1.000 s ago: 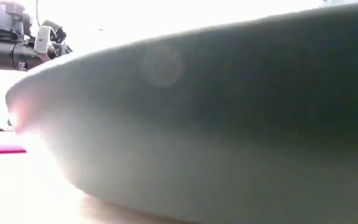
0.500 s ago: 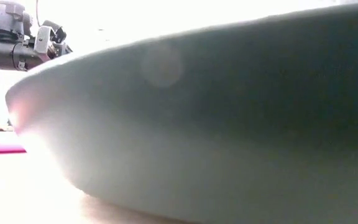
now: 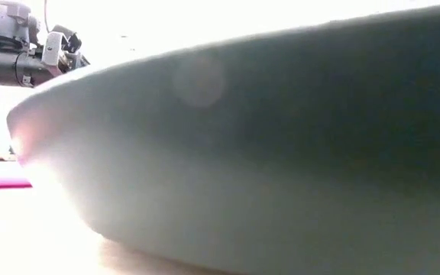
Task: Place and stack plates onto a shelf
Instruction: Put the bottom dark green plate on the shelf
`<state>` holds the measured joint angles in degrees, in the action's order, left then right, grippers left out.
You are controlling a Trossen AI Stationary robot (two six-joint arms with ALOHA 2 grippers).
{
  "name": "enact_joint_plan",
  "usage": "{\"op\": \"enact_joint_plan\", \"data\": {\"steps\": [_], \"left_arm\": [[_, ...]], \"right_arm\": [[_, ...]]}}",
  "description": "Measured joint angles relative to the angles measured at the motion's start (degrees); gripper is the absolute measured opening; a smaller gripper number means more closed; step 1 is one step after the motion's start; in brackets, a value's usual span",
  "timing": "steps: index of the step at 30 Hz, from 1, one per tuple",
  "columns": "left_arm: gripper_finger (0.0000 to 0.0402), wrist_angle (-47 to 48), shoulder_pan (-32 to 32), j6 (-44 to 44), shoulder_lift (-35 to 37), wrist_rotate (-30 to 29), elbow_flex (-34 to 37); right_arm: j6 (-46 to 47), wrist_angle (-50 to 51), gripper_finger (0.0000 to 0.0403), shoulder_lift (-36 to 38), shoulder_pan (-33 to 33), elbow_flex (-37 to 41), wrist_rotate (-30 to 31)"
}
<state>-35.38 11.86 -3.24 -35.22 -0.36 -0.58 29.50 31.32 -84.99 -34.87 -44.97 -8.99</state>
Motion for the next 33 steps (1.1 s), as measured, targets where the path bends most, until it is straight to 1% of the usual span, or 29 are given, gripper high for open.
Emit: {"op": "enact_joint_plan", "data": {"steps": [3,5,8,9,11,15,18,21,24,26,28,31,33], "left_arm": [[0.0081,0.0,0.0,0.01,0.0,0.0,0.0],[0.0081,0.0,0.0,0.01,0.0,0.0,0.0],[0.0081,0.0,0.02,-0.01,0.0,0.0,0.0],[0.0081,0.01,0.01,0.01,-0.01,0.0,0.0],[0.0081,-0.01,0.0,0.01,0.0,0.0,0.0],[0.0081,0.0,0.0,0.02,0.0,0.0,0.0],[0.0081,0.0,0.02,0.0,0.0,0.0,0.0],[0.0081,0.0,0.02,0.01,0.0,0.0,-0.01],[0.0081,0.0,0.0,0.02,0.0,0.02,0.0],[0.0081,0.0,0.0,0.02,-0.02,0.02,0.0],[0.0081,0.0,0.0,0.02,-0.01,0.0,-0.01],[0.0081,0.0,0.01,0.02,-0.01,0.0,0.0],[0.0081,0.0,0.01,0.02,-0.02,0.0,0.0]], "right_arm": [[-0.04,-0.16,0.0106,0.09,0.0,0.35,0.02],[-0.09,-0.5,0.0078,0.36,0.0,0.35,-0.2],[-0.22,-0.71,0.0022,1.02,0.04,0.35,-0.5],[-0.21,-0.71,0.0014,1.43,0.04,0.35,-0.6],[0.52,-0.73,0.0012,2.45,0.04,0.35,-0.51],[5.48,-0.1,0.0003,5.69,0.5,0.35,-0.14],[8.97,0.91,0.0001,9.97,1.2,0.35,2.32],[11.31,0.45,0.0001,15.61,3.16,0.44,7.18],[9.76,-1.99,0.0001,21.41,6.72,0.44,10.47],[5.71,-5.55,0.0001,24.64,9.47,0.44,14.16],[0.36,-10.13,0.0001,27.42,12.95,0.44,20.11],[-7.27,-18.73,0.0001,30.06,20.68,0.39,29.15],[-11.49,-26.35,0.0001,30.44,26.91,0.39,33.04]]}}
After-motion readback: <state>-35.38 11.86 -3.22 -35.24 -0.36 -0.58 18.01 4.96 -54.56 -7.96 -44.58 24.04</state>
